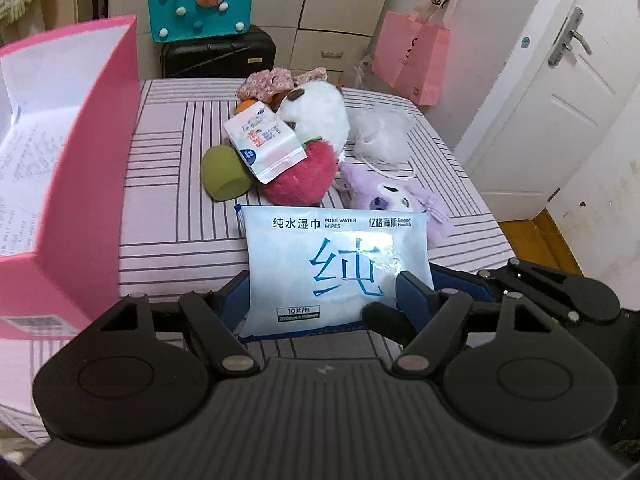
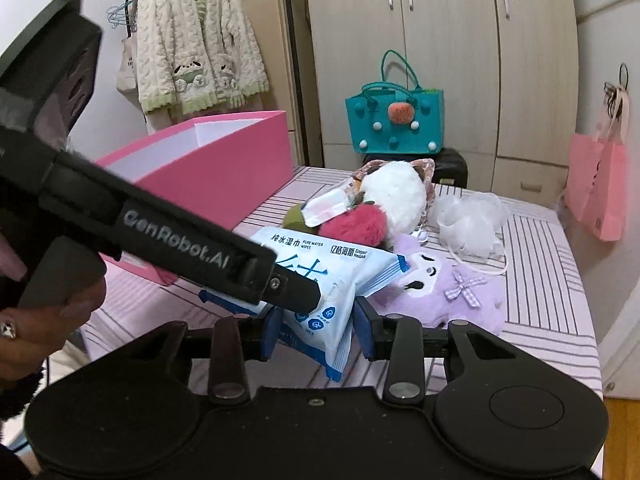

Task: Organize soft objects
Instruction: 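Lift the wet-wipes pack and carry it over the pink box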

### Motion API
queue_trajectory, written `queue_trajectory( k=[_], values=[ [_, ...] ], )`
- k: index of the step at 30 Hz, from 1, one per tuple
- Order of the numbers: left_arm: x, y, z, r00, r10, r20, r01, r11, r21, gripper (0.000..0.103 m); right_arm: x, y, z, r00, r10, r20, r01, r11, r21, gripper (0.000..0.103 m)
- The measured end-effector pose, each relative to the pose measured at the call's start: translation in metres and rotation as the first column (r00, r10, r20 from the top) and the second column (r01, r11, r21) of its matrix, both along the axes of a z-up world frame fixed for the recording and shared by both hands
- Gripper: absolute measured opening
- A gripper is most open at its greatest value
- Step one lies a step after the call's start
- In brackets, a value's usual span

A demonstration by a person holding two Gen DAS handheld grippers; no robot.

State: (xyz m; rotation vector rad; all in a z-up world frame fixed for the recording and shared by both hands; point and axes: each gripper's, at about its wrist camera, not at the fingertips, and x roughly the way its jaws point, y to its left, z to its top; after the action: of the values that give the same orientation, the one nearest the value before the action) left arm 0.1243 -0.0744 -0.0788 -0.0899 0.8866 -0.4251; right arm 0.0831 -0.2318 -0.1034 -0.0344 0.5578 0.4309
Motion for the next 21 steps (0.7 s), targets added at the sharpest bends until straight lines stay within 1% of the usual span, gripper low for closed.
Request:
queue_trajectory(
  k=[2,5,10,15,18,21],
  values=[
    [-0.007,0.003,0.006,1.0,-0.005,-0.001,0.005,1.0,-0.002,0.076,-0.005,0.001,0.007,1.0,0.004,-0.016,-0.004,1.0,0.008,0.044],
    [-0.017,0.01,0.013,1.0,-0.016,-0.012,0.015,1.0,-0.009,0.076,-0.014,0.004,0.017,0.999,0.017,-0.031,-0.017,1.0,-0.006,0.044],
    [-0.033,0.027,0.023,0.999,-0.023,-0.048,0.021,0.999,-0.041,0.076,-0.029,0.013,0.032,0.997,0.039,-0.069,-0.041,0.999,-0.027,0.044],
    [-0.05,0.047,0.032,0.998,0.001,-0.068,-0.005,0.998,-0.06,0.076,-0.043,0.029,0.046,0.993,0.077,-0.094,-0.082,0.995,-0.051,0.044],
    [-0.058,0.062,0.038,0.997,0.015,-0.075,-0.021,0.997,-0.075,0.076,-0.051,0.039,0.052,0.99,0.106,-0.088,-0.112,0.991,-0.067,0.044],
    [-0.065,0.076,0.04,0.997,0.028,-0.075,-0.033,0.997,-0.074,0.076,-0.056,0.05,0.06,0.985,0.143,-0.094,-0.151,0.985,-0.079,0.044]
  ],
)
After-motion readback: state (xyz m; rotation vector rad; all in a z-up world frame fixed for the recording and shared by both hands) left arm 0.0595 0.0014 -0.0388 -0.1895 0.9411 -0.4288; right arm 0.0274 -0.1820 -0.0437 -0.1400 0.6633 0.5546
